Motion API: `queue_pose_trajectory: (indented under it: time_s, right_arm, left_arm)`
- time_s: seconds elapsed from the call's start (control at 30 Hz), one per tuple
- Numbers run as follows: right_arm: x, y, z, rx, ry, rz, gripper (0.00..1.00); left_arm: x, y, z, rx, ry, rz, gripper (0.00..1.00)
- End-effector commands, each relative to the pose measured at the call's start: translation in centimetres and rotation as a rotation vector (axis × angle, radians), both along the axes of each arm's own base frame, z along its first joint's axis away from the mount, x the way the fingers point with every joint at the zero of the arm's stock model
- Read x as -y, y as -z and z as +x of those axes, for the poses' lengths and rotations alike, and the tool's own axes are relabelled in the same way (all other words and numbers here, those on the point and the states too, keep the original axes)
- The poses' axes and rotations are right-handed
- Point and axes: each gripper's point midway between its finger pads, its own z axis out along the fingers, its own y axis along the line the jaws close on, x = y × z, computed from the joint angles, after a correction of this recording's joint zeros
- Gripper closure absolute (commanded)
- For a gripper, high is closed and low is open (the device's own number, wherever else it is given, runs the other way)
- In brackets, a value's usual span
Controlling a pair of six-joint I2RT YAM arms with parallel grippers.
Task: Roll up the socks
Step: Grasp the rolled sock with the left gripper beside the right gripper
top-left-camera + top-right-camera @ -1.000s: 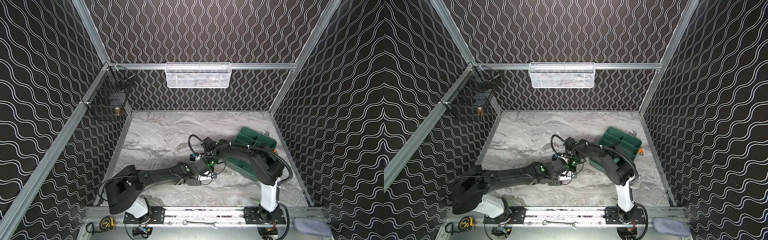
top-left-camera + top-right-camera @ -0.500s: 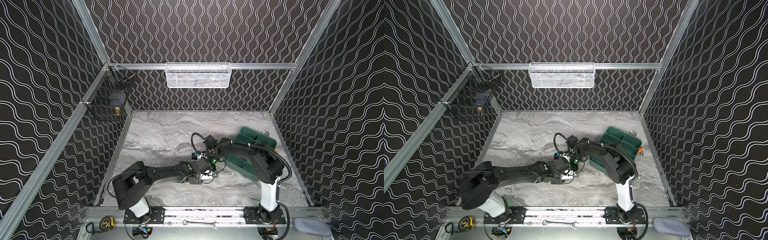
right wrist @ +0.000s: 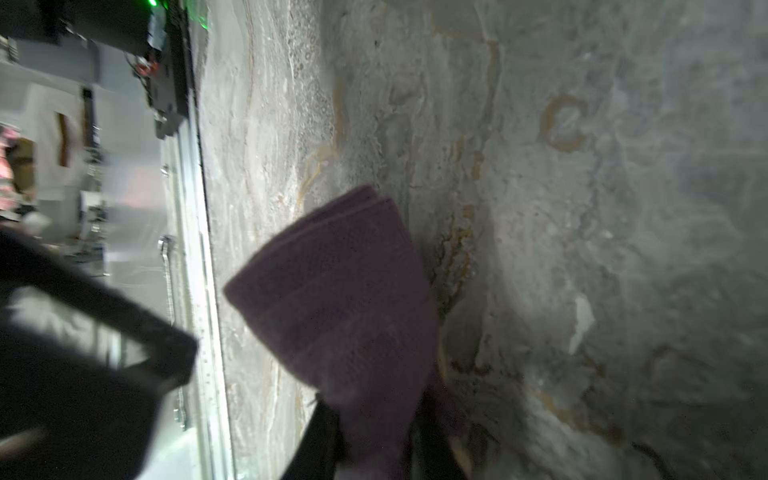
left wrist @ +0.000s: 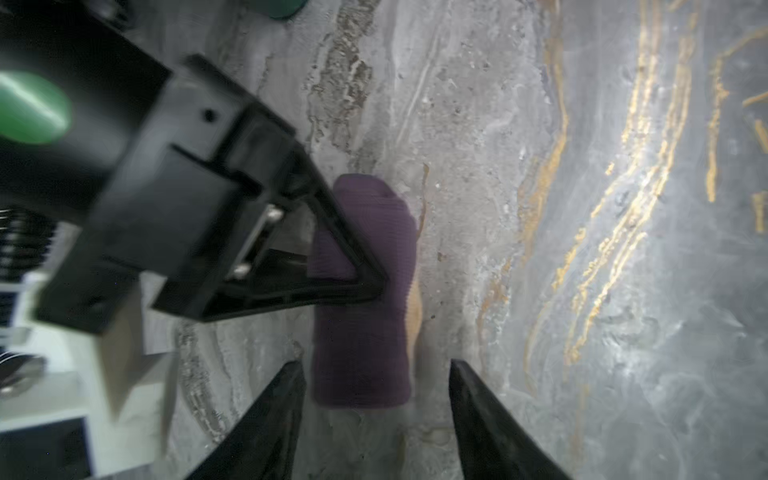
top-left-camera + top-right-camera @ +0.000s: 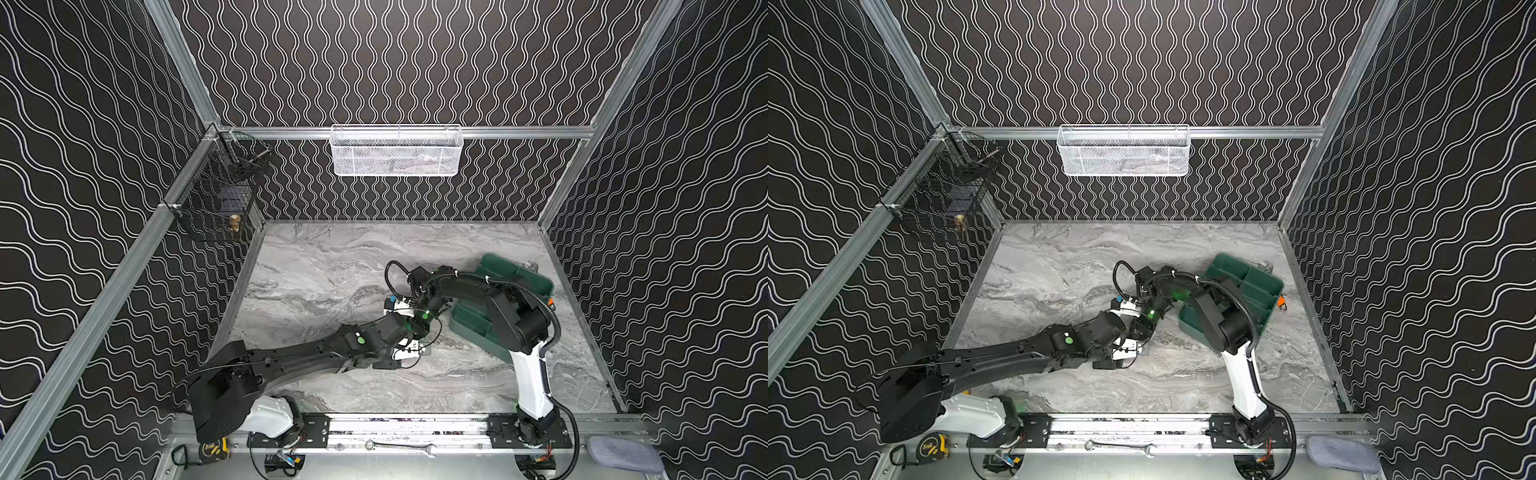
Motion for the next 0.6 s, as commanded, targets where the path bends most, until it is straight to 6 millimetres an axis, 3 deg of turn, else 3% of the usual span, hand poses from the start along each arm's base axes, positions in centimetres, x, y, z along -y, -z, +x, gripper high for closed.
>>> queue_pose_trajectory:
  time_s: [0.0,0.43,0.57]
  right_arm:
    - [5.5,4.5,0.6,0.078,-0.040,-0.327,1.00]
    - [4.9,3.9,1.3,0.103,-0.036,-0.283,1.00]
    - [4.8,3.8,1.2,0.102,-0.036,-0.268,1.00]
  left_arm:
    - [0.0,0.7,0.3,0.014,0.008,0.017,0.40]
    - [-0.5,4.8,3.5,0.088,-0.042,0.143,0.38]
    - [-0.6,5.7,4.1,0.082,-0.071,0.157,0.47]
